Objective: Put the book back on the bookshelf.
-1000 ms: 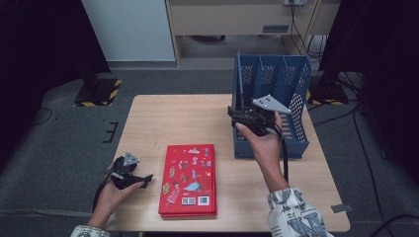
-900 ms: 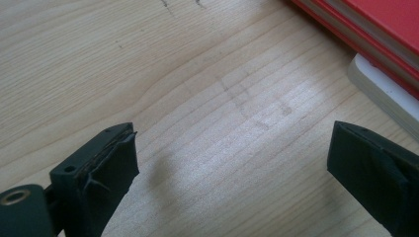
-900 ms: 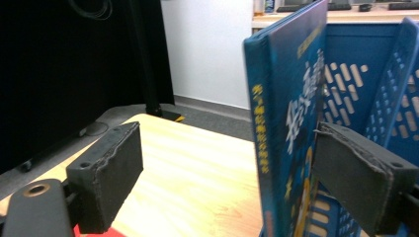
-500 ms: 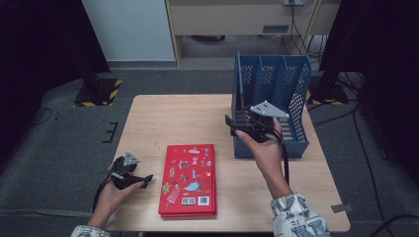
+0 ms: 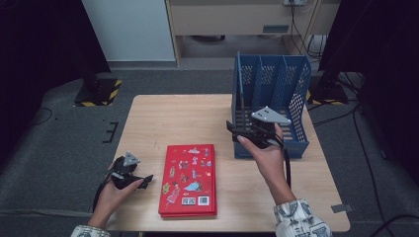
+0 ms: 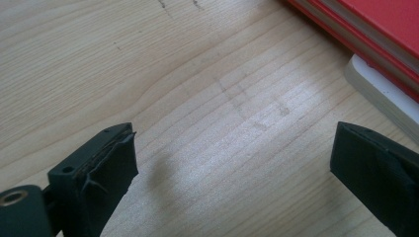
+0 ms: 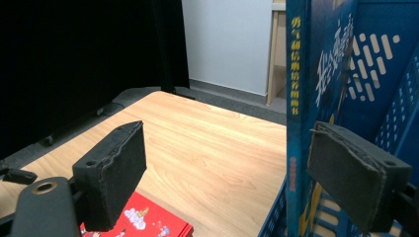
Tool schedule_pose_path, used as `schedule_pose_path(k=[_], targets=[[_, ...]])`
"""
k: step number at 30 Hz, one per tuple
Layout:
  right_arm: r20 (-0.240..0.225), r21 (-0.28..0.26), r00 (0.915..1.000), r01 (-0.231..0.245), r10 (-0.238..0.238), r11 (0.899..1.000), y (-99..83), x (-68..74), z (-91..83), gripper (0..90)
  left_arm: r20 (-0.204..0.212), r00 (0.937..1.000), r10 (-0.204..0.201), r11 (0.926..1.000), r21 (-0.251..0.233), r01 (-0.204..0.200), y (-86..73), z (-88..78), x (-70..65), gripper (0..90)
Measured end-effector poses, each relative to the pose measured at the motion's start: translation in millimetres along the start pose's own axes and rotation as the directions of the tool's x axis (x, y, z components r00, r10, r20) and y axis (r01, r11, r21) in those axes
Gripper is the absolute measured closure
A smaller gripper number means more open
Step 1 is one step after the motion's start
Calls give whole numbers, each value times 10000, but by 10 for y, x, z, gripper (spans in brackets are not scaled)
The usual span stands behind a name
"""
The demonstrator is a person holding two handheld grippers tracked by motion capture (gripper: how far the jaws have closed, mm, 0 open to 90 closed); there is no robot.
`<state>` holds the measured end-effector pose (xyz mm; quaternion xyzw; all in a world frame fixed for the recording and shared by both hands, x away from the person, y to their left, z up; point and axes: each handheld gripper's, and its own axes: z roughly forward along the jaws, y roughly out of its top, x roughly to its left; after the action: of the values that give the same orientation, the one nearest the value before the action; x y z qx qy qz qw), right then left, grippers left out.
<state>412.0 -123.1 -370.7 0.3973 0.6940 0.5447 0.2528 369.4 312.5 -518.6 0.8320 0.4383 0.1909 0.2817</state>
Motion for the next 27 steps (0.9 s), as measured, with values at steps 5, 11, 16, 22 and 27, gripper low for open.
schedule_pose_path(k=[5, 11, 16, 22, 27], targets=[[-98, 54, 10000, -17, 18, 10000, -67, 17, -41, 154, -6, 10000, 6, 10000, -1, -6, 0, 0, -1, 32], [-292, 231, 9996, 13, -6, 9997, -178, 59, -82, 169, -6, 10000, 21, 10000, 7, -21, 0, 4, -4, 32], [-462, 397, 9989, 39, -21, 9992, -306, 98, -99, 178, 14, 10000, 25, 10000, -15, -25, 3, 5, -9, 31], [-643, 595, 9979, 0, 38, 9982, -482, 147, -111, 188, 158, 9996, 247, 9996, -163, -245, 12, -6, -31, 30], [-852, 804, 9963, -5, 74, 9968, -621, 206, -112, 194, 211, 9995, 239, 9994, -269, -233, 24, -15, -40, 30]])
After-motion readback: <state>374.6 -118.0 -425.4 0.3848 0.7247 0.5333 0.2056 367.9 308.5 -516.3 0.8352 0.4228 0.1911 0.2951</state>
